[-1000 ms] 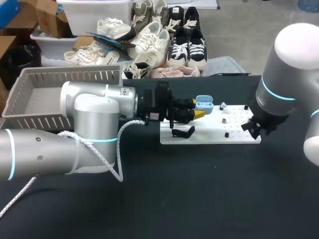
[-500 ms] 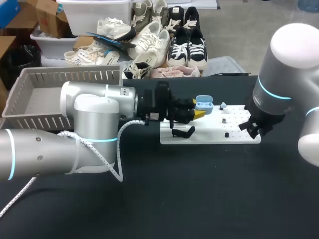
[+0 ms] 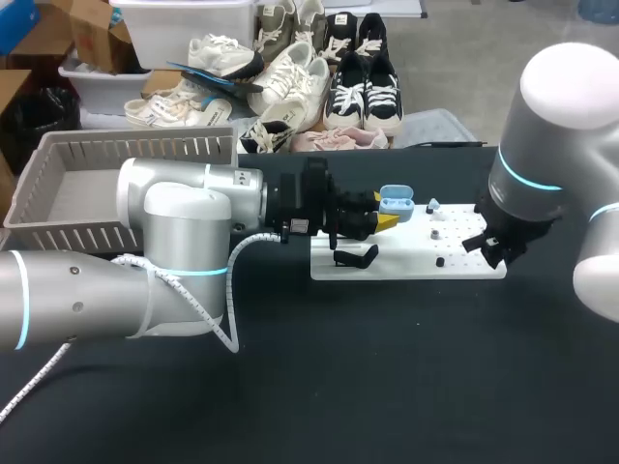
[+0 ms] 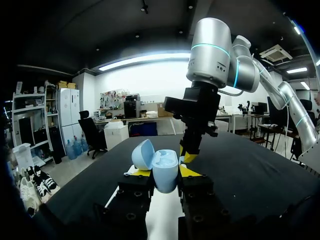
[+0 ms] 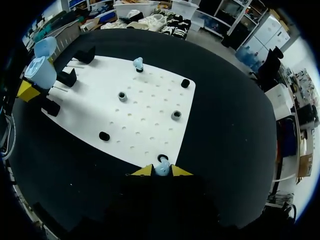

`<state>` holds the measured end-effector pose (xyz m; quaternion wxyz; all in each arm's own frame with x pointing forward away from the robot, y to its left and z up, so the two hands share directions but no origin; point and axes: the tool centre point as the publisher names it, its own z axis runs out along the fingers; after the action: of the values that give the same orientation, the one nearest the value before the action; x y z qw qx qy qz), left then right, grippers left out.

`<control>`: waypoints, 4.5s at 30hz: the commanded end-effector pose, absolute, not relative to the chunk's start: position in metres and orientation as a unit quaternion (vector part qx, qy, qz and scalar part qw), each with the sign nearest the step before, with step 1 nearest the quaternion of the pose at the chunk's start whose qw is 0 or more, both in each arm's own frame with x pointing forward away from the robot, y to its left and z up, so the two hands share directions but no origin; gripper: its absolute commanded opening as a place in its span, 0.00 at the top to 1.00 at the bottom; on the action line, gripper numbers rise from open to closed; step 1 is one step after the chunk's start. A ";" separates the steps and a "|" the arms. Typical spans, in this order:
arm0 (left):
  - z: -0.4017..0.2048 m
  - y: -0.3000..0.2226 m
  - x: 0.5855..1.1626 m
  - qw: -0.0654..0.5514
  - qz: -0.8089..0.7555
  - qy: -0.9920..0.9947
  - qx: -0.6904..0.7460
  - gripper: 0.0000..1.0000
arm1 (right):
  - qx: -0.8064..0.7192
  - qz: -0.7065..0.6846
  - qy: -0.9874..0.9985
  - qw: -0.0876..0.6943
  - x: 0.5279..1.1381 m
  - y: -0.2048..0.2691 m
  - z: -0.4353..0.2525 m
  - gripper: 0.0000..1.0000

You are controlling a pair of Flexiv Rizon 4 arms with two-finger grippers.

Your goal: Pick up each earbud case from the left stands, insert the matching earbuds, close the lid, and place the case in the box.

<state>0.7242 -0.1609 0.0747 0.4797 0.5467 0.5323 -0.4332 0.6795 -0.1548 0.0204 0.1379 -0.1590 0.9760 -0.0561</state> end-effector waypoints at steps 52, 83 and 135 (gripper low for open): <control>0.074 -0.160 0.724 0.481 -0.434 0.531 0.546 1.00 | -0.030 -0.048 0.987 0.153 0.651 -0.164 0.096 1.00; 0.074 -0.160 0.724 0.481 -0.434 0.531 0.546 1.00 | 0.252 -0.051 0.966 0.043 0.648 -0.121 0.141 1.00; 0.074 -0.160 0.724 0.481 -0.434 0.531 0.546 1.00 | 0.252 -0.051 0.966 0.043 0.649 -0.117 0.141 1.00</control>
<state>0.7241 -0.1609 0.0748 0.4798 0.5466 0.5323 -0.4332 0.6493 -0.1207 0.1404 0.0417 0.2505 0.9660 -0.0493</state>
